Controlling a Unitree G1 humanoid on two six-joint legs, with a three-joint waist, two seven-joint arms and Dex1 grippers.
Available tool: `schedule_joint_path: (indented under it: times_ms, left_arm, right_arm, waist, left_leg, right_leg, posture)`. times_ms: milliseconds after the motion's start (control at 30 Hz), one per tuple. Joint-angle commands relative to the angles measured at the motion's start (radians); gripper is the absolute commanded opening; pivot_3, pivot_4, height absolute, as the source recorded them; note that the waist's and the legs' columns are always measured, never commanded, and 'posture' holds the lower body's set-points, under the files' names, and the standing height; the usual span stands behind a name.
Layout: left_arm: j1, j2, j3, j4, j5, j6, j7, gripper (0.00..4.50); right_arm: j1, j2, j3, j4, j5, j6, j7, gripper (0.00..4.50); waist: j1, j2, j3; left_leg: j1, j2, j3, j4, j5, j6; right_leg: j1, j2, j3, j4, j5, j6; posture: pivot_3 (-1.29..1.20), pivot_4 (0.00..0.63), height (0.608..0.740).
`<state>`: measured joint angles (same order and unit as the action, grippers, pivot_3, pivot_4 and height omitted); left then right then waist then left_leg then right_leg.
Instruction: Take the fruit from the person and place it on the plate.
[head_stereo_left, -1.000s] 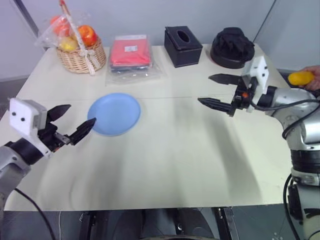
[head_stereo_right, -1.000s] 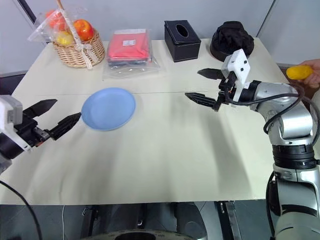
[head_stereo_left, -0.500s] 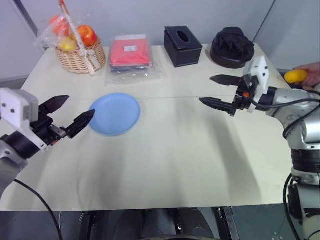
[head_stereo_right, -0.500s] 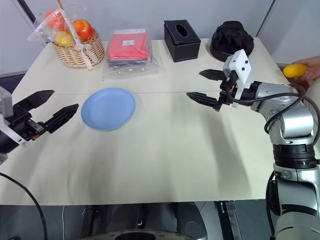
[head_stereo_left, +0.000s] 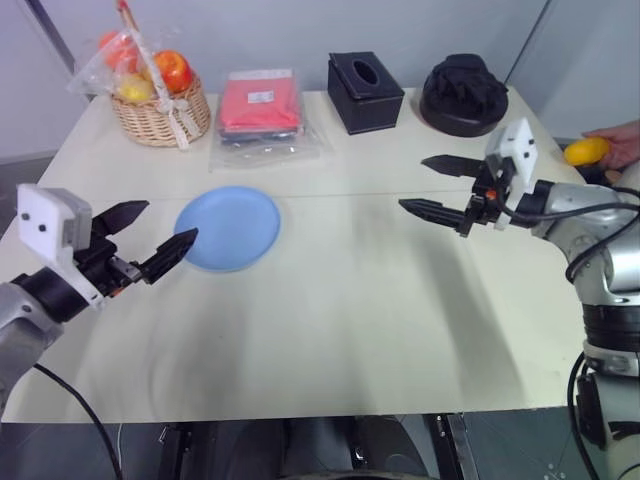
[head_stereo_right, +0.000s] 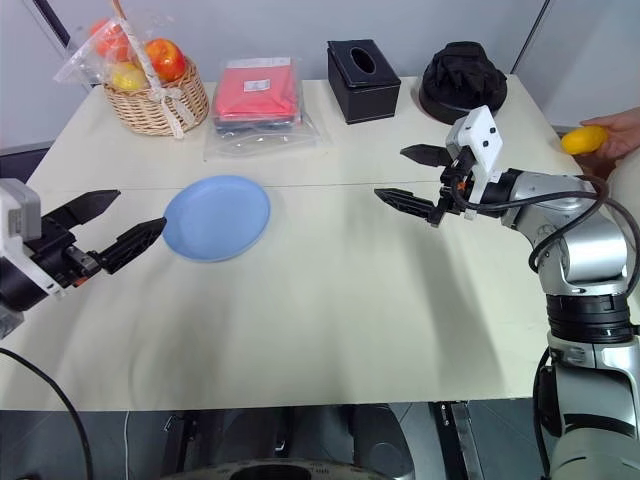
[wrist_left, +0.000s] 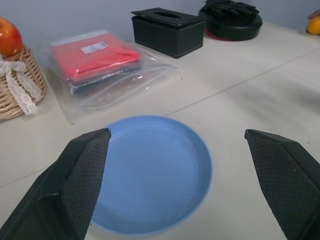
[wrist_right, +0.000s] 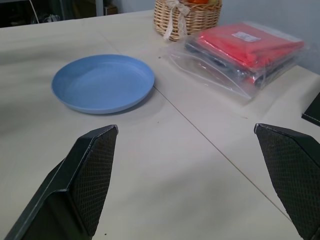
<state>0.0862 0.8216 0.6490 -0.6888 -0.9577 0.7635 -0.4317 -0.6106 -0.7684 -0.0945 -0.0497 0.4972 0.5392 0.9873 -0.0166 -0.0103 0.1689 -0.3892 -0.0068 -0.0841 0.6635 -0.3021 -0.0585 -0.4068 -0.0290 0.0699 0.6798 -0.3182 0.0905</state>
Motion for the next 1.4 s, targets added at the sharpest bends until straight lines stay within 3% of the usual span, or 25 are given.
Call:
schedule_joint_path:
  times_ms: [33,1000,1400]
  left_arm:
    - [-0.002,0.017,0.004,-0.02,0.004,-0.006,-0.003,4.5]
    - [-0.039,0.015,-0.035,-0.007,0.008,-0.011,-0.001,4.5]
    - [-0.062,0.011,-0.071,-0.014,0.018,-0.009,0.008,4.5]
  right_arm:
    - [-0.012,-0.008,-0.035,-0.045,0.021,-0.001,-0.003,4.47]
    - [-0.024,0.03,-0.029,-0.095,0.046,0.073,-0.082,4.47]
    - [-0.229,0.151,-0.057,-0.082,0.174,0.357,-0.297,4.47]
  waist:
    - [0.0,0.0,0.0]
    - [0.0,0.0,0.0]
    - [-0.001,0.0,0.0]
  left_leg:
    - [0.0,0.0,0.0,0.0,0.0,0.0]
    - [0.0,0.0,0.0,0.0,0.0,0.0]
    - [-0.001,0.0,0.0,0.0,0.0,0.0]
  right_leg:
    - [0.0,0.0,0.0,0.0,0.0,0.0]
    - [0.0,0.0,0.0,0.0,0.0,0.0]
    - [-0.001,0.0,0.0,0.0,0.0,0.0]
  posture:
    - [0.0,0.15,0.74]
    - [0.0,0.15,0.74]
    - [0.0,0.15,0.74]
